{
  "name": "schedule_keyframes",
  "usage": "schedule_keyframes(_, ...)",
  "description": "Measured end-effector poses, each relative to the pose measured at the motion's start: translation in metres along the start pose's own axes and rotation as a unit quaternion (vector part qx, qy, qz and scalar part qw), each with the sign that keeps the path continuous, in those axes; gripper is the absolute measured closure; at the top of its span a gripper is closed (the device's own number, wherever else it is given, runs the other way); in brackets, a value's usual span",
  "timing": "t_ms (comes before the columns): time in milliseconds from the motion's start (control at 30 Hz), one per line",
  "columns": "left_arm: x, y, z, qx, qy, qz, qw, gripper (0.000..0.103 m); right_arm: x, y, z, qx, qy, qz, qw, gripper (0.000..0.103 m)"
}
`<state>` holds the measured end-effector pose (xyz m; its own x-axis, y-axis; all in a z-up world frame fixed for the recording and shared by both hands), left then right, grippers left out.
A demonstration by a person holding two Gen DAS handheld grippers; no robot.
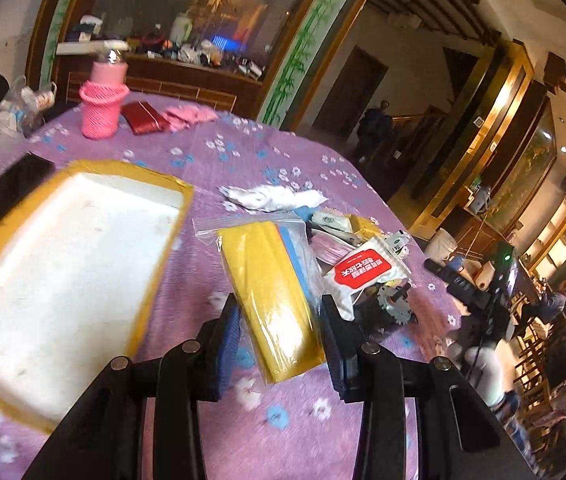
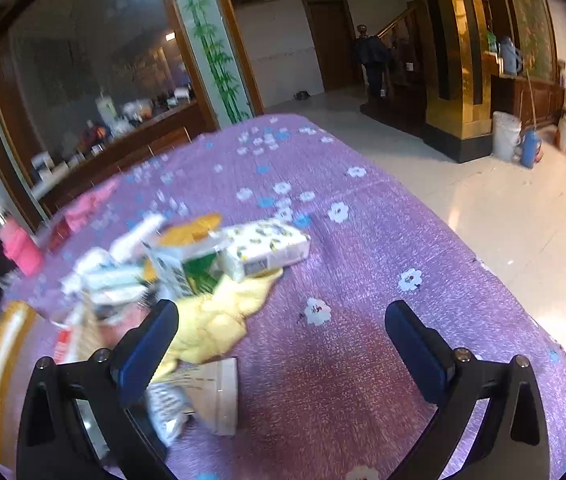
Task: Organize soft objects
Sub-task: 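Close the left tool on the bagged yellow sponge and lift it, then carry the sponge into the foam box with the left tool while the right tool drops a packet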
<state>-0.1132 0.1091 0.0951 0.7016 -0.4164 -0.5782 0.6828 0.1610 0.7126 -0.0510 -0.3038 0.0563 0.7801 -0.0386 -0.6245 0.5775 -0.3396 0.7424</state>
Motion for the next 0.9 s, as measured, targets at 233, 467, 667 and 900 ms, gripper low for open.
schedule_keyframes(233,-0.026,-0.005,-0.015,0.008,0.013,0.030,0.9994,0.063,-0.029,0.019,-0.012,0.001,0.091,-0.045,0.995,0.000)
schedule_keyframes(467,-0.036,-0.013,-0.027,-0.010,0.017,0.034,0.9992,0.063,0.014,0.007,-0.100,-0.087,0.158,-0.165,0.970,0.010)
schedule_keyframes(667,-0.049,-0.015,-0.047,-0.028,0.031,0.045,0.9981,0.063,0.035,-0.005,-0.129,-0.096,0.191,-0.221,0.951,0.072)
schedule_keyframes(900,-0.050,-0.003,-0.071,-0.055,0.032,0.043,0.9971,0.063,-0.022,0.008,-0.149,-0.117,0.226,-0.168,0.952,0.084)
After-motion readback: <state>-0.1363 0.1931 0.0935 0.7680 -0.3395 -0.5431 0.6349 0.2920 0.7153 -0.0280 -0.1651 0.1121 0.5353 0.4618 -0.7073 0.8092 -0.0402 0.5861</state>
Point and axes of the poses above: each gripper's, at about its wrist camera, not at the fingertips, and x roughly the way its jaws point, z to its right, y to its top, the point moved 1 cm from there along x, roughly the way its jaws point
